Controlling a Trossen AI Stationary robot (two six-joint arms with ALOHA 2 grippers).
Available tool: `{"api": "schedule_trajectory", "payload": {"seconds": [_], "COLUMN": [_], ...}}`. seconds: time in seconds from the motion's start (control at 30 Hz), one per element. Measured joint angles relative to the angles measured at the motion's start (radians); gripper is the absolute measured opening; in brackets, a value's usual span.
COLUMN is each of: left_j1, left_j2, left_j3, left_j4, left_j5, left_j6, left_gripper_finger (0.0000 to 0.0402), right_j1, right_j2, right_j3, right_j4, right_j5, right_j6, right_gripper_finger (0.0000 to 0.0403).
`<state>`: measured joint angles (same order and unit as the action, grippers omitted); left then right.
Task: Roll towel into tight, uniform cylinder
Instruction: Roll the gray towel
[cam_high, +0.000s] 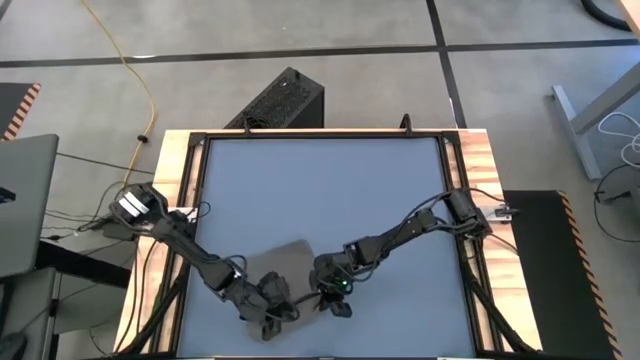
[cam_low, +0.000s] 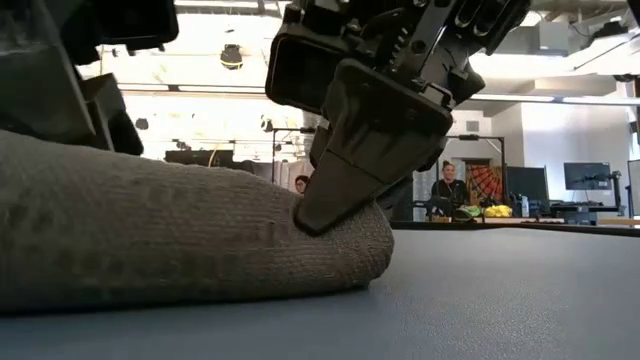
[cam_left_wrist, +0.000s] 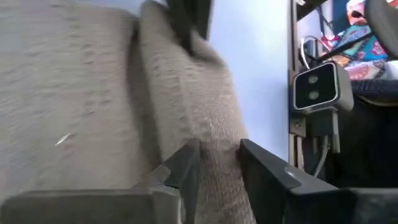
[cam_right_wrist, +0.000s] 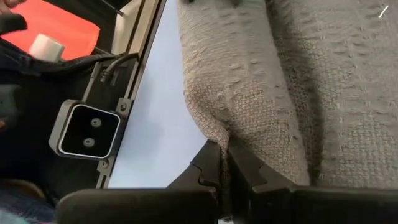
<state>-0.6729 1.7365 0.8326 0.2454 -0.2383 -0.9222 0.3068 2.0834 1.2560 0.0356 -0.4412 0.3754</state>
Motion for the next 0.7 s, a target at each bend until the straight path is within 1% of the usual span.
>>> {"api": "schedule_trajectory", "payload": {"seconds": [0.13, 0.4, 0.53, 0.7], "left_j1": [0.0, 0.0, 0.0, 0.001], "left_j2": [0.018, 0.017, 0.017, 0.017], "left_j3": [0.015, 0.016, 0.016, 0.016], "left_j4": [-0.023, -0.078, -0.111, -0.132], "left_j5": [0.025, 0.025, 0.03, 0.066], "left_j6": [0.0, -0.032, -0.05, -0.059], "left_gripper_finger": [0.007, 0.001, 0.0003, 0.0001], "right_j1": [-0.003, -0.031, -0.043, -0.066], "right_j2": [0.0, 0.0, 0.0, -0.001], "right_j3": [0.0, 0.0, 0.0, 0.0], "right_j4": [-0.002, 0.012, 0.027, 0.03], "right_j5": [-0.013, -0.055, -0.094, -0.106], "right_j6": [0.043, 0.108, 0.118, 0.118], "right_gripper_finger": [0.0028, 0.0029, 0.0029, 0.0029]}}
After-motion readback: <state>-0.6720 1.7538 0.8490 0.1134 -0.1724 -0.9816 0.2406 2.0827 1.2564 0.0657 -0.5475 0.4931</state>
